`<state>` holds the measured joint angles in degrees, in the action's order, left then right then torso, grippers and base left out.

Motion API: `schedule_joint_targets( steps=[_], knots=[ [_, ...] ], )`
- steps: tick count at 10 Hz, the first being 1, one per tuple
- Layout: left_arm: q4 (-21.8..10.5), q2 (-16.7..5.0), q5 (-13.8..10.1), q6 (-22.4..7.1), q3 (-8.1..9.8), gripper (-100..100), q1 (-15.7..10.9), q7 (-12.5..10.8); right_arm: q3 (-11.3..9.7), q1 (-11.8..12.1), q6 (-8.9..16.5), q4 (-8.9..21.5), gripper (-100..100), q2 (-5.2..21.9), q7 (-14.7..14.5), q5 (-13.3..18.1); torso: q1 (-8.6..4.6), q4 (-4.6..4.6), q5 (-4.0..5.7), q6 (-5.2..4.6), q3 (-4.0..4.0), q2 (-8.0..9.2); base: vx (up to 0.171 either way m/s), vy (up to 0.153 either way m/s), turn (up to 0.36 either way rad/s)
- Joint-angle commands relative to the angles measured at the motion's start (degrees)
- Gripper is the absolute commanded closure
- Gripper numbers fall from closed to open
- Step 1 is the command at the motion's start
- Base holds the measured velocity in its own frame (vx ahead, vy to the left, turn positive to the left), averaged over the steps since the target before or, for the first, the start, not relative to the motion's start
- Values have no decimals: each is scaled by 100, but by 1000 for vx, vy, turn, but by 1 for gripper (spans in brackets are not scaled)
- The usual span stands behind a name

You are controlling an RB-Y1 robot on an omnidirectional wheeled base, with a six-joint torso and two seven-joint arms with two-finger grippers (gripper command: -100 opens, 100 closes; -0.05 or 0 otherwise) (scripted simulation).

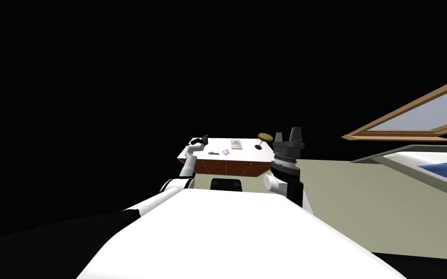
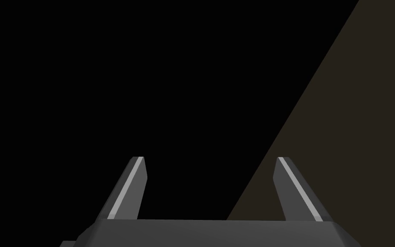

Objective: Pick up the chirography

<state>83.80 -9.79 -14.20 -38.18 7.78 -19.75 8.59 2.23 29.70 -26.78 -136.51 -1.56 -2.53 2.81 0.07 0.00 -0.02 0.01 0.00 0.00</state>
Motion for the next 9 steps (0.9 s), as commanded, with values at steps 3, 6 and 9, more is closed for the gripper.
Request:
schedule_joint_targets(
  steps=[3, 6, 9],
  knots=[
    [-552, 7, -25, -637, 38, -100, -351, 21, 0, 0, 0, 0, 0, 0, 0, 0, 1, 0, 0, 0, 0, 0, -1, 25, 5],
    [-1088, 24, 8, -1127, 83, -100, -787, 45, 0, 0, 0, 0, 0, 0, 0, 0, 0, -1, -1, 1, -2, -2, 5, 25, 4],
    [-1539, 30, 39, -1577, 103, -100, -989, 58, 0, 0, 0, 0, 0, 0, 0, 0, -1, -1, 0, 0, -2, -3, 8, 21, -3]
  ],
)
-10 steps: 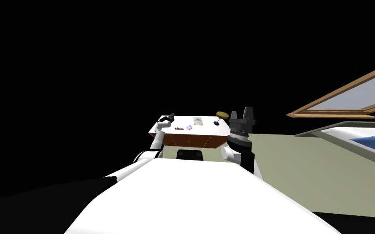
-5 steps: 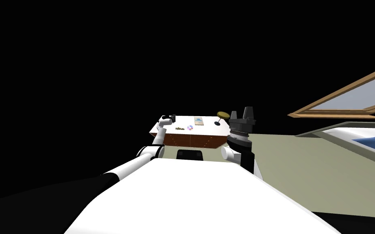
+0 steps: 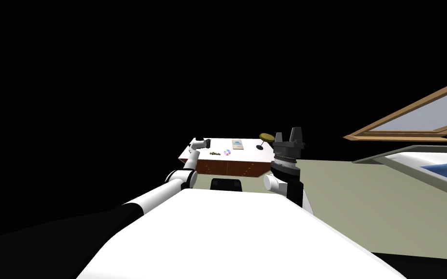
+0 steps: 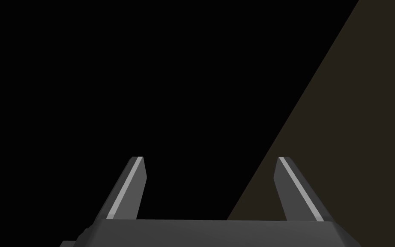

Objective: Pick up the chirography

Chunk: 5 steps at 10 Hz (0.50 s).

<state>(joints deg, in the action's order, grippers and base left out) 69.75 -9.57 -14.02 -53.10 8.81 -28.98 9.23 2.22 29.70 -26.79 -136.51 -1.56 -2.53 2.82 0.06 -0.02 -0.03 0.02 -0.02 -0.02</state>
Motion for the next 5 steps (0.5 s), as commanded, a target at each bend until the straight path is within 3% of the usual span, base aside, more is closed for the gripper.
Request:
schedule_joint_targets(
  steps=[1, 2, 5],
  knots=[
    [-286, 12, 60, -286, 18, -100, -255, 8, 0, 0, 0, 0, 0, 0, 0, 0, 0, 0, 0, 0, 0, 0, 12, 24, -2],
    [-464, 12, 60, -366, 18, -100, -255, 8, 0, 0, 0, 0, 0, 0, 0, 0, 1, 1, 1, -1, 0, -2, 13, 23, -8],
    [-951, 25, 158, -850, 46, -100, -603, 37, 0, 0, 0, 0, 0, 0, 0, 0, -1, 0, 0, 0, -1, -2, 17, 21, -7]
  ],
)
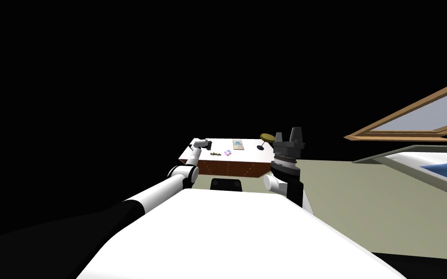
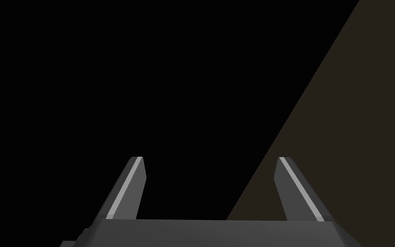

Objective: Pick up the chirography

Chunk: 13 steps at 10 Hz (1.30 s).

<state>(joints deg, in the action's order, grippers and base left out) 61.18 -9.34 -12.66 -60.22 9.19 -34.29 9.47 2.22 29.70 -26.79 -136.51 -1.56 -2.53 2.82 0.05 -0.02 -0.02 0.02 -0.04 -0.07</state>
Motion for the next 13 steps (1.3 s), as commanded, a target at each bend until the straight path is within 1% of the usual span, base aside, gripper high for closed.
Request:
schedule_joint_targets(
  steps=[1, 2, 3, 4, 5, 6, 7, 8, 9, 10, 11, 13],
  knots=[
    [-251, 1, 22, -168, 8, -100, -72, 14, 0, 0, 0, 0, 0, 0, 0, 0, 0, 0, 0, 0, 0, 0, 21, 21, -9],
    [-479, 13, 78, -375, 20, -100, -229, 29, 0, 0, 0, 0, 0, 0, 0, 0, 1, -1, -1, 1, -1, 0, 24, 22, -14],
    [-561, 13, 78, -400, 20, -100, -229, 29, 0, 0, 0, 0, 0, 0, 0, 0, 1, -1, 0, 0, -1, -1, 23, 20, -9],
    [-769, 31, 138, -614, 30, -100, -374, 44, 0, 0, 0, 0, 0, 0, 0, 0, 0, -1, 0, 1, -1, -1, 34, 23, -16],
    [-861, 31, 138, -614, 30, -100, -374, 44, 0, 0, 0, 0, 0, 0, 0, 0, 1, -1, 0, 0, -2, -4, 26, 15, -8],
    [-1054, 55, 199, -811, 38, -100, -508, 60, 0, 0, 0, 0, 0, 0, 0, 0, -2, -1, 0, 1, -2, -2, 25, 18, -16],
    [-1147, 55, 199, -811, 38, -100, -508, 60, 0, 0, 0, 0, 0, 0, 0, 0, -2, -1, 0, 0, -1, -2, 22, 14, -14],
    [-1147, 55, 199, -811, 38, -100, -508, 60, 0, 0, 0, 0, 0, 0, 0, 0, -2, -1, 0, 1, 0, 0, 9, 5, 4],
    [-1349, 89, 261, -989, 45, -100, -629, 74, 0, 0, 0, 0, 0, 0, 0, 0, -5, 0, 1, 1, 1, 3, 23, 13, -14],
    [-1418, 89, 261, -989, 45, -100, -629, 74, 0, 0, 0, 0, 0, 0, 0, 0, -3, 0, 1, 0, 0, 0, 24, 15, -14],
    [-1582, 131, 322, -1149, 50, -100, -739, 88, 0, 0, 0, 0, 0, 0, 0, 0, -3, -1, 0, 1, 0, 0, 34, 19, -18],
    [-2044, 245, 436, -1415, 58, -100, -921, 112, 0, 0, 0, 0, 0, 0, 0, 0, -4, -2, 1, 0, -6, -10, 57, 15, -32]
  ],
)
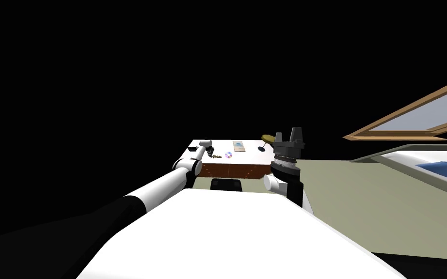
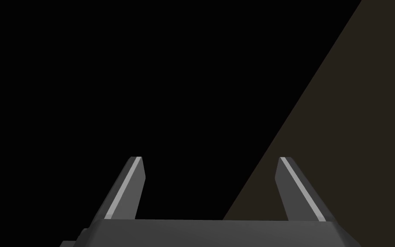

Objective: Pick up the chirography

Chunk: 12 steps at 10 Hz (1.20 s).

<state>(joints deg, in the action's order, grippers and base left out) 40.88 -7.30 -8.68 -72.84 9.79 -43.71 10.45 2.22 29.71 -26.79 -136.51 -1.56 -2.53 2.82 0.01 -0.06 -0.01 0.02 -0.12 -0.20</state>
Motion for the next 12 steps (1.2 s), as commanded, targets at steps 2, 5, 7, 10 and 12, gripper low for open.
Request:
schedule_joint_targets(
  steps=[2, 5, 7, 10, 12],
  knots=[
    [-266, 111, 89, -257, 0, -100, -51, 25, 0, 0, 0, 0, 0, 0, 0, 0, 6, 0, -1, 1, 0, 0, 50, 30, -17],
    [-549, 265, 173, -410, 2, -100, -156, 42, 0, 0, 0, 0, 0, 0, 0, 0, 0, 3, 0, 1, 7, 12, 31, 13, -14],
    [-743, 457, 234, -505, 2, -100, -222, 54, 0, 0, 0, 0, 0, 0, 0, 0, -4, 2, 1, 0, 3, 6, 56, 7, -24],
    [-851, 442, 225, -437, 10, -100, -280, 56, 0, 0, 0, 0, 0, 0, 0, 0, -3, 3, 1, 2, 7, 14, 21, 4, -2],
    [-889, 220, 124, -411, 113, -100, -175, 242, 0, -1, 0, 0, 0, 0, 0, 0, -4, 5, 1, 2, 13, 22, -10, -24, -42]
  ],
)
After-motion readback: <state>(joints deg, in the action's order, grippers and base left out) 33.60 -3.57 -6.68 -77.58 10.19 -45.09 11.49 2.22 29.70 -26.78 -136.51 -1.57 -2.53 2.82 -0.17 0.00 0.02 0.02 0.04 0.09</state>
